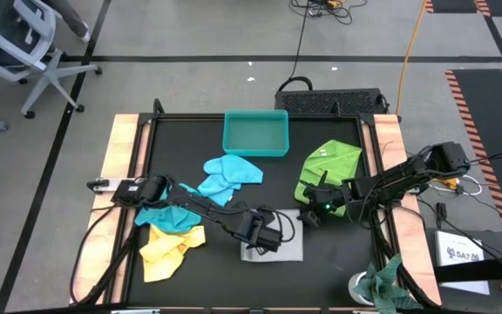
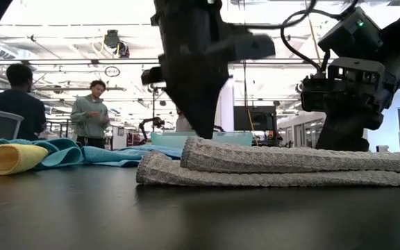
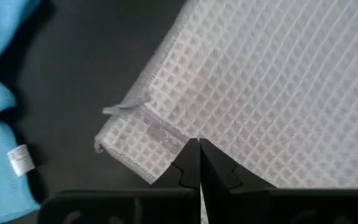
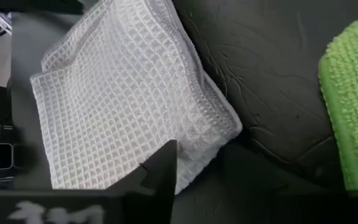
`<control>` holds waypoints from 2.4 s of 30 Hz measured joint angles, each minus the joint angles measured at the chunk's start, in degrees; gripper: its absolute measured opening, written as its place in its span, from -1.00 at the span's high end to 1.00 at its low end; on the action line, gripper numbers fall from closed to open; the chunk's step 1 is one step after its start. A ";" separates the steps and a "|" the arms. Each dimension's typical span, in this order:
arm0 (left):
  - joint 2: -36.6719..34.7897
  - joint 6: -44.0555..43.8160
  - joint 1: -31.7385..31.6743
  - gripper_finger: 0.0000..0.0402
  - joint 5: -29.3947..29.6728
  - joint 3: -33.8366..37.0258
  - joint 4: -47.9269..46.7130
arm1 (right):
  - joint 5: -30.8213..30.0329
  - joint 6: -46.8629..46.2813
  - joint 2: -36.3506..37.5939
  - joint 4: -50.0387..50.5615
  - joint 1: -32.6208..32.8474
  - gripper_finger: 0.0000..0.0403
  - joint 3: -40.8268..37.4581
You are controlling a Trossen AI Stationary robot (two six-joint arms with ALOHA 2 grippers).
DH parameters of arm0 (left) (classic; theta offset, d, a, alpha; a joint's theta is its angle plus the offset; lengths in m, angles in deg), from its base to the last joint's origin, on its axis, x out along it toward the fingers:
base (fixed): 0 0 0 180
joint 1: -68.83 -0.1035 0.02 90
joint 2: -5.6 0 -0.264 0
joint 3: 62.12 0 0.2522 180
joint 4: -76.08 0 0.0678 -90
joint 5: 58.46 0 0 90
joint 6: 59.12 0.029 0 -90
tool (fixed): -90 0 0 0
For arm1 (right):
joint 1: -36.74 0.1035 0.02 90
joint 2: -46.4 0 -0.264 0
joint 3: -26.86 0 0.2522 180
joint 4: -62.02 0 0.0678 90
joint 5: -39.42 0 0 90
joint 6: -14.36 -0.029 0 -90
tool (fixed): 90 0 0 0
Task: Fold microfiber towels
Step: Fold the gray microfiber towel
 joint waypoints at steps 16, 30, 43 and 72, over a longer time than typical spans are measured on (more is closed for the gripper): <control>-12.54 -6.08 -0.25 1.00 6.23 -0.02 -10.37 | 3.09 -3.63 -0.01 -1.32 0.02 0.98 0.97; -10.47 -4.91 0.44 1.00 7.48 0.00 -13.29 | 1.14 3.37 0.00 25.83 0.02 1.00 19.10; -10.23 -5.22 2.08 1.00 7.19 0.00 -17.16 | -1.87 2.39 0.00 39.52 0.00 1.00 28.18; -10.23 -2.58 3.29 1.00 7.77 0.02 -17.32 | 0.15 9.95 -6.99 68.49 -6.97 1.00 47.26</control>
